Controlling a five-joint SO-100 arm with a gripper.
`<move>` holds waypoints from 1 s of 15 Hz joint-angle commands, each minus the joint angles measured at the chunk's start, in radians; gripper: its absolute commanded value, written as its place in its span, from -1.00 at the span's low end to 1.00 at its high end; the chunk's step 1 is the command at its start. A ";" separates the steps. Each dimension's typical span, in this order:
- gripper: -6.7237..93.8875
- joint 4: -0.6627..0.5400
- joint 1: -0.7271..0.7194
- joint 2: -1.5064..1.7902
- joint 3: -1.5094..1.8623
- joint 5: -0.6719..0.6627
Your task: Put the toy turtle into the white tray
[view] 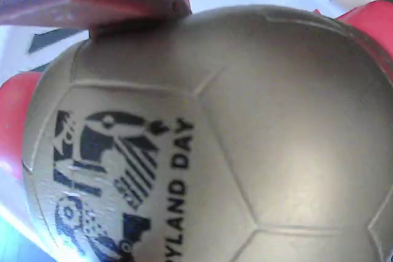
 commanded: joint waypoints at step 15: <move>-0.66 0.101 -0.098 0.419 0.137 -0.041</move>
